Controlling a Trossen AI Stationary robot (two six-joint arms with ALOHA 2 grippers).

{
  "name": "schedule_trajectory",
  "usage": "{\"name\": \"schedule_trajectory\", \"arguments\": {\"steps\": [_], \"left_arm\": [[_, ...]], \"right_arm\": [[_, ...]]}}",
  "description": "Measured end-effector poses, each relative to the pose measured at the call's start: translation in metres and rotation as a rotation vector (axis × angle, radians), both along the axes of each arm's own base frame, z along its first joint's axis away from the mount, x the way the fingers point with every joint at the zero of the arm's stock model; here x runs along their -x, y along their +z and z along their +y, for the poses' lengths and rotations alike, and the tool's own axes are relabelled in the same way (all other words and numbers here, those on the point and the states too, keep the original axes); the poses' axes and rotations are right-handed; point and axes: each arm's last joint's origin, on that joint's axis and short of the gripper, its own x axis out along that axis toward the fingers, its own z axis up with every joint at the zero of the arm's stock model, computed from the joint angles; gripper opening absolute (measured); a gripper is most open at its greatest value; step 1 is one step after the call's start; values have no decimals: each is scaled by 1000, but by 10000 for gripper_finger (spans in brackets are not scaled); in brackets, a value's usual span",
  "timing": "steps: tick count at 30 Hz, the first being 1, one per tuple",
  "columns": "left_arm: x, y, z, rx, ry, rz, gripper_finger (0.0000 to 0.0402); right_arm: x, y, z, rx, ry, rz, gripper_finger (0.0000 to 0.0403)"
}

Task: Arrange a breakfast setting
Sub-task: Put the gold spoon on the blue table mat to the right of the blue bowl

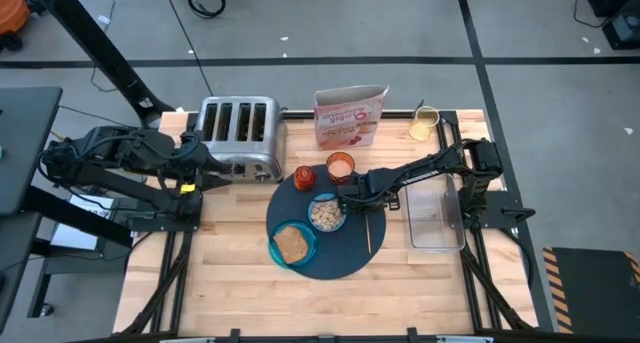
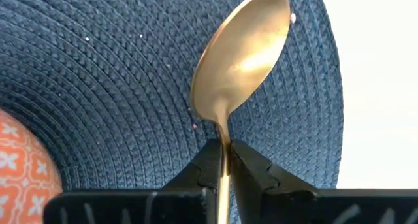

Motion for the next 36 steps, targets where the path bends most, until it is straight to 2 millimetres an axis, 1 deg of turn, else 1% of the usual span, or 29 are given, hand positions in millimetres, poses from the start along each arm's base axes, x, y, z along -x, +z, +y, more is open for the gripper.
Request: {"name": "schedule_trajectory", "arguments": {"steps": [19, 27, 36], "left_arm": [[0, 0, 0, 0, 0, 0, 146], [0, 0, 0, 7, 4, -1, 146], [0, 0, 0, 10, 6, -1, 146]], "right_arm": [[0, 0, 0, -10, -39, -4, 37], [0, 0, 0, -9, -34, -3, 45], [0, 0, 0, 2, -16, -7, 62]]}}
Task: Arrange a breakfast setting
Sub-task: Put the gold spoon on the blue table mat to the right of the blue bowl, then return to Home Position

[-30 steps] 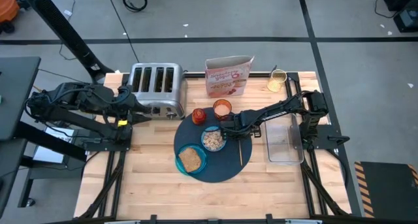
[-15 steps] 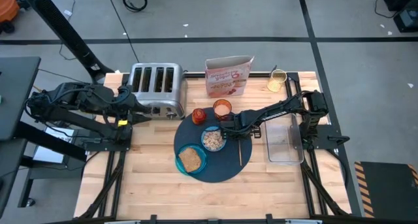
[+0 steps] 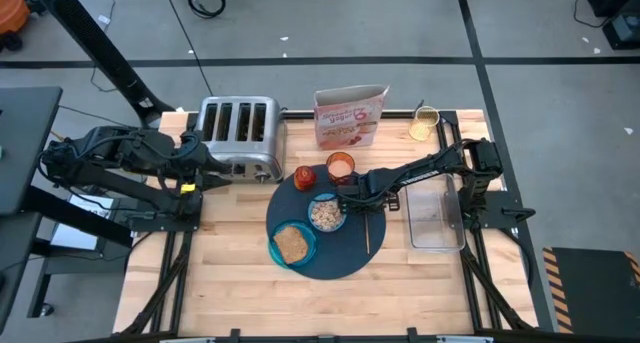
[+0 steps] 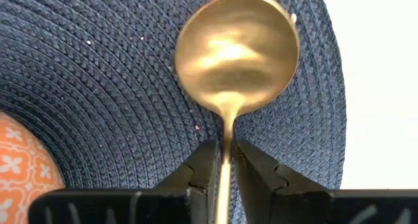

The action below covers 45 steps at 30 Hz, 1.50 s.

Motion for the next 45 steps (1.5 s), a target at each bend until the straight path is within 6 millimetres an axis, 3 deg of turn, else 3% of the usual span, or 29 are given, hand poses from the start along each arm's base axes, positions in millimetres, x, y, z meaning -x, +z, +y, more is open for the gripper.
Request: {"name": "schedule_trajectory", "arguments": {"steps": [10, 22, 28, 37, 45], "left_arm": [[1, 0, 0, 4, 2, -2, 146], [1, 0, 0, -2, -2, -4, 146], [0, 0, 0, 1, 1, -2, 146], [0, 0, 0, -3, -2, -2, 146], [-2, 4, 0, 16, 11, -48, 146]], "right_arm": [[3, 9, 1, 6, 3, -18, 63], [19, 65, 3, -14, 103, -191, 61], [32, 103, 9, 36, 387, -352, 60], [59, 142, 20, 74, 1119, -522, 54], [67, 158, 18, 241, 1269, -580, 54]]}}
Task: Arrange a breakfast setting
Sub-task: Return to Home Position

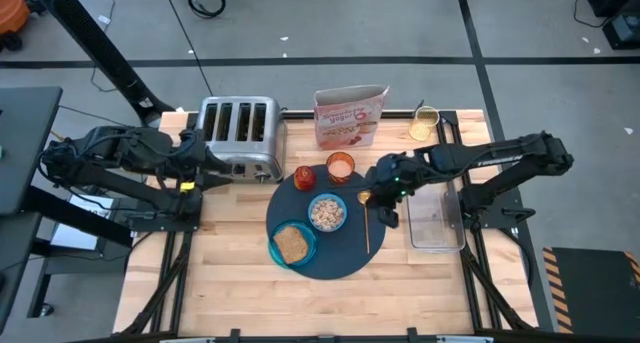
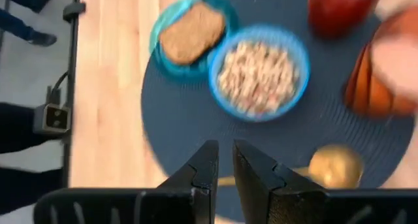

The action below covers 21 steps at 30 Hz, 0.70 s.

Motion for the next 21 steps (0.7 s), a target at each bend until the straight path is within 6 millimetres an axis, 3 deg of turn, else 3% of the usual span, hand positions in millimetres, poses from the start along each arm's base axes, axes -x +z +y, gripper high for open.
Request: {"name": "schedule_trajectory", "arguments": {"steps": [9, 12, 16, 21], "left_arm": [[-11, 15, -1, -138, -52, -200, 146], [-19, 0, -2, -156, -58, -221, 146], [-29, -29, -4, -175, -58, -224, 146], [-28, -53, -4, -182, -52, -308, 146]], "right_arm": [[-8, -12, -3, 116, 120, -265, 54], [-1, -11, -5, 128, 118, -351, 54], [15, 6, -6, 158, 173, -502, 55], [40, 25, -6, 180, 202, -590, 55]]}}
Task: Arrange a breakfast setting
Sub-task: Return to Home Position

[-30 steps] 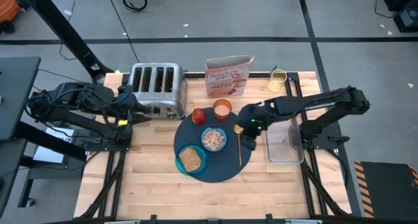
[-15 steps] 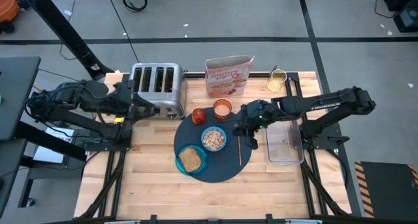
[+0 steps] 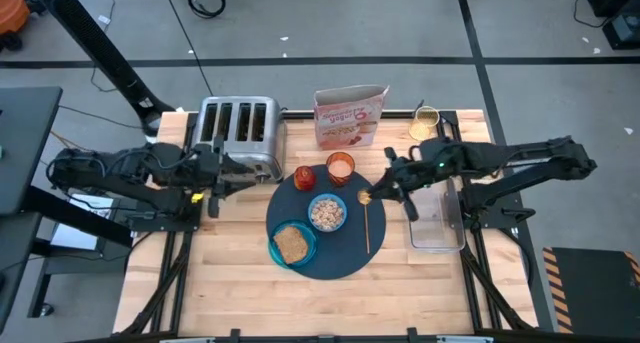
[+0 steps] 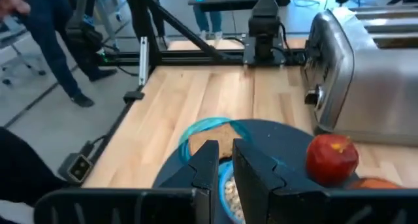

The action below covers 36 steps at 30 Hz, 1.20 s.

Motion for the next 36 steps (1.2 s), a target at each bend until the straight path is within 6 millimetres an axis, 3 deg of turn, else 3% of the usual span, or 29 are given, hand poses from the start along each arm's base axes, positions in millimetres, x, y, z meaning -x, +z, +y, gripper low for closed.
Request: {"name": "schedule_trajectory", "arguments": {"steps": [5, 16, 23, 36], "left_arm": [[2, -25, 0, 8, 0, -55, 146], [1, -79, -1, -25, -43, -144, 146], [3, -107, -1, -70, -65, -152, 146], [4, -152, 1, -83, -43, -226, 146]], "right_arm": [[18, 12, -1, -69, -32, -36, 55], [46, 29, -7, 69, -35, -186, 55], [61, 12, -13, 99, -63, -317, 55], [97, -33, -16, 33, -104, -372, 55]]}}
